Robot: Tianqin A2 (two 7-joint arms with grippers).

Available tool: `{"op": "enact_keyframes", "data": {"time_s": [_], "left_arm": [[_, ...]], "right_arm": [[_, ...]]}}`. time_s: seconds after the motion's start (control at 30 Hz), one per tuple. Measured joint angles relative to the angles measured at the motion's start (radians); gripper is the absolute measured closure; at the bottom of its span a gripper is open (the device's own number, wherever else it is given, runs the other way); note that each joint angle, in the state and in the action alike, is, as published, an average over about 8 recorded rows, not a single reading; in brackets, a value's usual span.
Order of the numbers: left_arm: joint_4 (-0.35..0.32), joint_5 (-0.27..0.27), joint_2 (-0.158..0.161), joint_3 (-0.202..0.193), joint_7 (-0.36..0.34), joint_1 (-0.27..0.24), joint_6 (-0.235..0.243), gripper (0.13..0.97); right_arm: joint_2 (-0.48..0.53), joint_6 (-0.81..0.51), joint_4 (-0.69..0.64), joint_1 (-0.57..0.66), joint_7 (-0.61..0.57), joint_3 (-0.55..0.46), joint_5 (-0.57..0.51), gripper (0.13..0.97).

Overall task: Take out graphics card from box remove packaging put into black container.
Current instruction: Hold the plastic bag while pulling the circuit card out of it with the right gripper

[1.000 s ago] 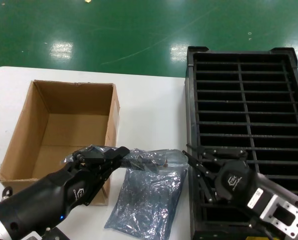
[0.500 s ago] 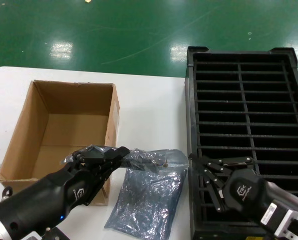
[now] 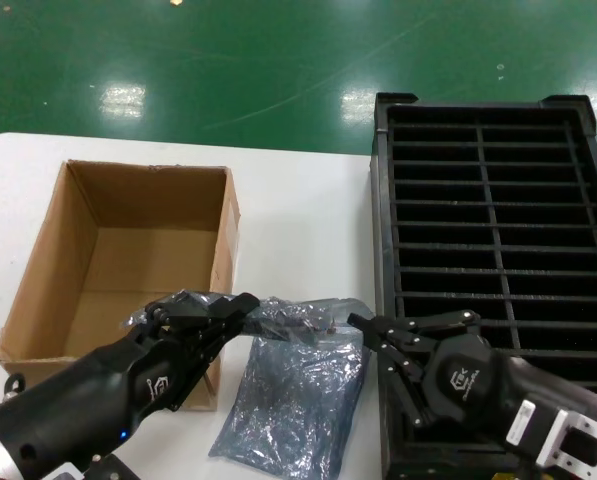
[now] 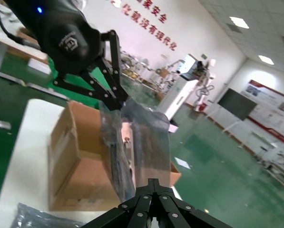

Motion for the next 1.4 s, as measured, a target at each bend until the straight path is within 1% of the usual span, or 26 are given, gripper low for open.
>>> {"op": "enact_keyframes", "data": {"time_s": [0.23,0.4,0.6,0.77,1.0,1.4], "left_arm": [[0.000,0.000,0.000,0.000,0.000,0.000,0.000,0.957],[0.000,0.000,0.000,0.000,0.000,0.000,0.000,0.957],[0.000,0.000,0.000,0.000,0.000,0.000,0.000,0.957],[0.000,0.000,0.000,0.000,0.000,0.000,0.000,0.957],[0.000,0.000,0.000,0.000,0.000,0.000,0.000,0.957],[0.000,0.000,0.000,0.000,0.000,0.000,0.000,0.957]], "right_arm": [[0.048,-0.082,-0.032,0.110,0.131,-0.054,-0.008,0.960],[0.072,-0.133,-0.065,0.198,0.214,-0.094,-0.036,0.960],[0.066,-0.172,-0.119,0.304,0.288,-0.150,-0.092,0.960],[0.046,-0.184,-0.148,0.366,0.340,-0.190,-0.139,0.960],[0.025,-0.190,-0.156,0.401,0.388,-0.225,-0.182,0.960],[0.023,-0.200,-0.141,0.386,0.380,-0.237,-0.185,0.960]]}}
